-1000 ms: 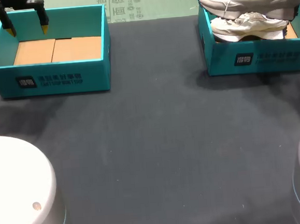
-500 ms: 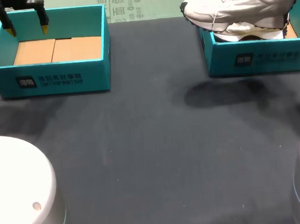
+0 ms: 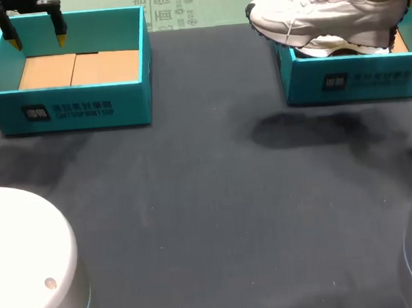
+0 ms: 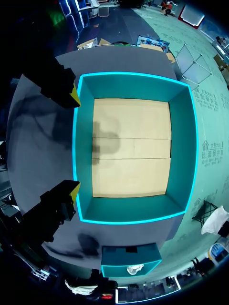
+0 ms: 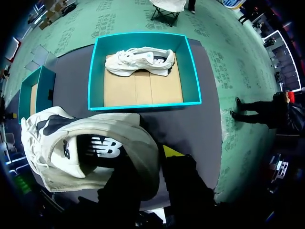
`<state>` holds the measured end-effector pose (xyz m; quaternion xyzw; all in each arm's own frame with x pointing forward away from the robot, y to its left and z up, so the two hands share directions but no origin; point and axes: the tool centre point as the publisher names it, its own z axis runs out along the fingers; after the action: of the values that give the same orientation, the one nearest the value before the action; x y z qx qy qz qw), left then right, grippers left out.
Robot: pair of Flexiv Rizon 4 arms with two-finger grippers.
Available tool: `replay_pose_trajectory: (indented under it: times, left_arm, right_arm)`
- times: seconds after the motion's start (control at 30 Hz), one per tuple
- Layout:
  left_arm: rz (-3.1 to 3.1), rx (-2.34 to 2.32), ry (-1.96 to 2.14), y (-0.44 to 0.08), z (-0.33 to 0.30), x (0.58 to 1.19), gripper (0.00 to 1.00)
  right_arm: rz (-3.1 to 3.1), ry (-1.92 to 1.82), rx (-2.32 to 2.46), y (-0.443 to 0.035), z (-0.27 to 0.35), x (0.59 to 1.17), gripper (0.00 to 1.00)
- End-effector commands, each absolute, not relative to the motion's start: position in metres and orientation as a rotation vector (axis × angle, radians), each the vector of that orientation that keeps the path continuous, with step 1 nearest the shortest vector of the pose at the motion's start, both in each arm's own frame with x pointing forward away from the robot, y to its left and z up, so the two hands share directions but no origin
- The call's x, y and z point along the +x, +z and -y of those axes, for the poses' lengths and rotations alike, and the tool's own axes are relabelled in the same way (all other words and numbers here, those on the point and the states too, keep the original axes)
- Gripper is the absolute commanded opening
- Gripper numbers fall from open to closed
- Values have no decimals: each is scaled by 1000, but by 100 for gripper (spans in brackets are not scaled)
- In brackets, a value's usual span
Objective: Take the shoe out of the shoebox, open the shoe tongue, remove and reinsert the insole, then place the shoe into the shoebox
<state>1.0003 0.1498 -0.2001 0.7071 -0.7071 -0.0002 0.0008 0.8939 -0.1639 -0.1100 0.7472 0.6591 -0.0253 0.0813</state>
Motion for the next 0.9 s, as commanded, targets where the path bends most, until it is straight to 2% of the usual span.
replay_pose_trajectory:
  times: [0.03, 0.27, 0.73, 0.9]
  left_arm:
    - [2221, 2221, -1, -200, -150, 1000, 100]
    - [2221, 2221, -1, -200, -150, 1000, 100]
    - [2221, 2221, -1, -200, -150, 1000, 100]
    - [2221, 2221, -1, -200, -150, 1000, 100]
  right_arm:
    - [-1924, -77, 2216, -109, 145, 850, 0]
    - [-1929, -18, 2302, -121, 103, 793, 0]
    - [-1929, -18, 2302, -121, 103, 793, 0]
    - [-1890, -95, 2291, -139, 64, 767, 0]
